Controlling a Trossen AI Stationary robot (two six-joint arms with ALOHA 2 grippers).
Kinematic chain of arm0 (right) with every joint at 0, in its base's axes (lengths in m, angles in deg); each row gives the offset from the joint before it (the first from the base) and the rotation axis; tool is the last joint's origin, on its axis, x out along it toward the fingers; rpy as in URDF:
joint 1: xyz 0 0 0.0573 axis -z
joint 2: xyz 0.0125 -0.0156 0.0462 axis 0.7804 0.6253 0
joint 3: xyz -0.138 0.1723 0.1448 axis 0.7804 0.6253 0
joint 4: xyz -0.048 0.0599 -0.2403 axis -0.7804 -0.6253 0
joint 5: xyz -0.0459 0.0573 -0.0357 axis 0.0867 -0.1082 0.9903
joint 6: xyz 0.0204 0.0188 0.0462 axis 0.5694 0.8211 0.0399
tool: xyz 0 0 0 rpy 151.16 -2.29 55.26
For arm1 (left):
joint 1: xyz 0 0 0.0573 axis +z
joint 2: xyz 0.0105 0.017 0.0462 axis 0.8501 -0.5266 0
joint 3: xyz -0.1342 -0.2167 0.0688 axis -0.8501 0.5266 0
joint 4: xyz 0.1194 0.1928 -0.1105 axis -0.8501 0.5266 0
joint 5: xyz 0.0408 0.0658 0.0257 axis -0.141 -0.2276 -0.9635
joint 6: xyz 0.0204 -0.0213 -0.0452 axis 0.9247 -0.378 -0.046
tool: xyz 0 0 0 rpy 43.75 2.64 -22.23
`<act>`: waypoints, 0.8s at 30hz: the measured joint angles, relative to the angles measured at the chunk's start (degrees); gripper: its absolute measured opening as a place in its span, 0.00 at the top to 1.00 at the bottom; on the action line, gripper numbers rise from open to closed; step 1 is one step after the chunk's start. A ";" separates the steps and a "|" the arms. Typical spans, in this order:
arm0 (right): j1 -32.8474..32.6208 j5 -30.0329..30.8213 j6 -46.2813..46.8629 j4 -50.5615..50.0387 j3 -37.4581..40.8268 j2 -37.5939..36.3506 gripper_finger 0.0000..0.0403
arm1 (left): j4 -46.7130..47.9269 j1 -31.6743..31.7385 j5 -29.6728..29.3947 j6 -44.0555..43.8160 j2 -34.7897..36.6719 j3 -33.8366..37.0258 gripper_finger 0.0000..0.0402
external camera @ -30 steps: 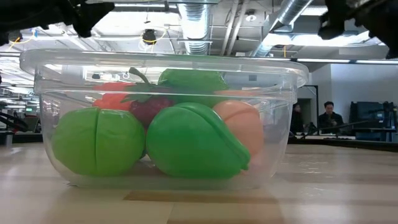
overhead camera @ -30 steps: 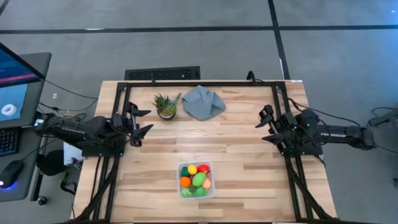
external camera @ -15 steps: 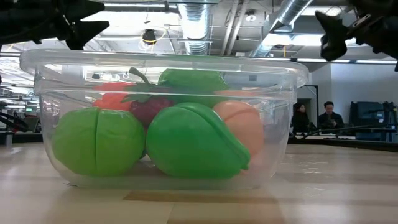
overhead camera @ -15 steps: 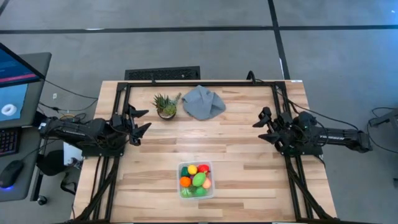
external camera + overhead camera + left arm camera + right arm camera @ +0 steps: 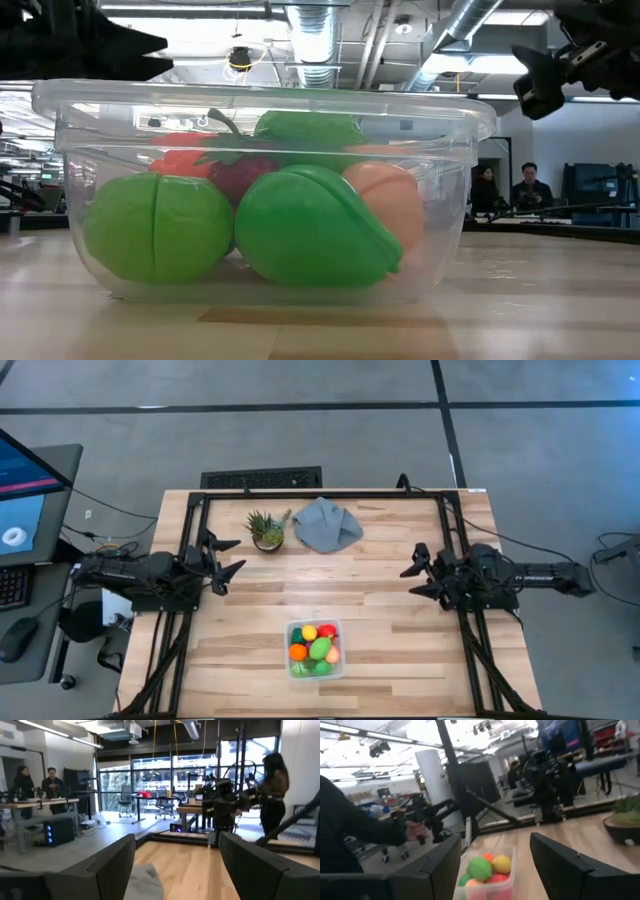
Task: Pick and placing Produce into tupperware
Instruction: Return to Home Position
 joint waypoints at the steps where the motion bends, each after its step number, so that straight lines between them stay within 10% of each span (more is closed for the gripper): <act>1: -0.49 0.01 0.01 -0.43 0.00 0.00 0.35 | 1.29 0.03 -0.02 0.54 0.86 0.00 0.31; 24: -2.19 0.00 -2.42 -15.95 0.04 -10.12 0.35 | 9.09 0.35 4.91 1.32 3.98 0.13 0.31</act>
